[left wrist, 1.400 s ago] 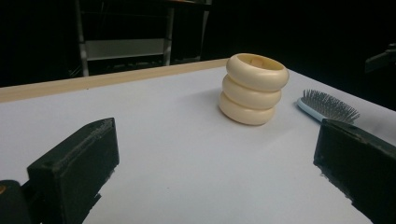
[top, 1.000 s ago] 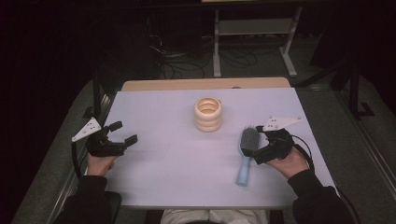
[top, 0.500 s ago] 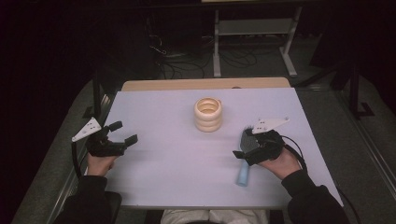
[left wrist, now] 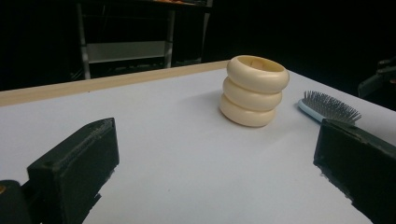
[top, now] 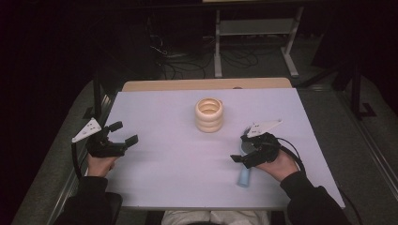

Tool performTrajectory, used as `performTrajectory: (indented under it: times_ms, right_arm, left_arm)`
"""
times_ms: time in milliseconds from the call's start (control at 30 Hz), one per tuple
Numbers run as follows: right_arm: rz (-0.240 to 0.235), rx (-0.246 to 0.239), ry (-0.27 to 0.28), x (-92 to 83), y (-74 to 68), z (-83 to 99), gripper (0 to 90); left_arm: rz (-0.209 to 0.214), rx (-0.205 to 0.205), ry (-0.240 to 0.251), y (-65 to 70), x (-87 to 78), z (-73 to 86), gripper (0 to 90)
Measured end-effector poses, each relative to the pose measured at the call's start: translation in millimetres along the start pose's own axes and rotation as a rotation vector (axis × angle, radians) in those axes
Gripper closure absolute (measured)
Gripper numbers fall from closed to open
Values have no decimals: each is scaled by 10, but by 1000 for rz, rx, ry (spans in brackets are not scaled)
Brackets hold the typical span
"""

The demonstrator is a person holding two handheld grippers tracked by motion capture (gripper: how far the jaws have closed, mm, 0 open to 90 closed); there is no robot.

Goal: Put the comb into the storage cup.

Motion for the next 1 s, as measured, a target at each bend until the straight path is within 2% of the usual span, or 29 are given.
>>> performTrajectory:
  times_ms: [100, 200, 333, 467, 600, 633, 667, 733, 1000]
  right_arm:
    - [6, -17, -27, 26, -33, 5, 299]
    - [15, -10, -40, 50, -41, 4, 372]
    - [23, -8, -71, 106, -48, 19, 537]
    - [-7, -26, -126, 183, -93, 60, 697]
    - [10, -40, -183, 263, -138, 128, 813]
    - [10, -40, -183, 263, -138, 128, 813]
    - [-1, -47, -211, 289, -164, 176, 884]
    - [-14, -57, -232, 298, -183, 217, 888]
    - [-50, -42, -271, 284, -184, 307, 889]
  left_arm:
    - [2, 0, 0, 4, 0, 0, 0]
    - [2, -1, -1, 5, 0, 1, 0]
    - [3, -1, 1, 6, -2, 0, 0]
    - [4, -2, 2, 8, -2, 0, 0]
    - [5, -2, 0, 9, -2, 2, 0]
    - [5, -2, 0, 9, -2, 2, 0]
    - [6, -2, 0, 9, -1, 1, 0]
    - [5, -2, 0, 8, -1, 1, 0]
    - [7, -2, 2, 12, -4, -1, 0]
Point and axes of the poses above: each handheld gripper's, and its own axes: x roughly forward along the jaws, z roughly out of its underside, y roughly to its right, the point moved 4 cm from there along x, roughly forward along the jaws, and after that the axes turned 10 degrees about -y, right-handed, at the moved point
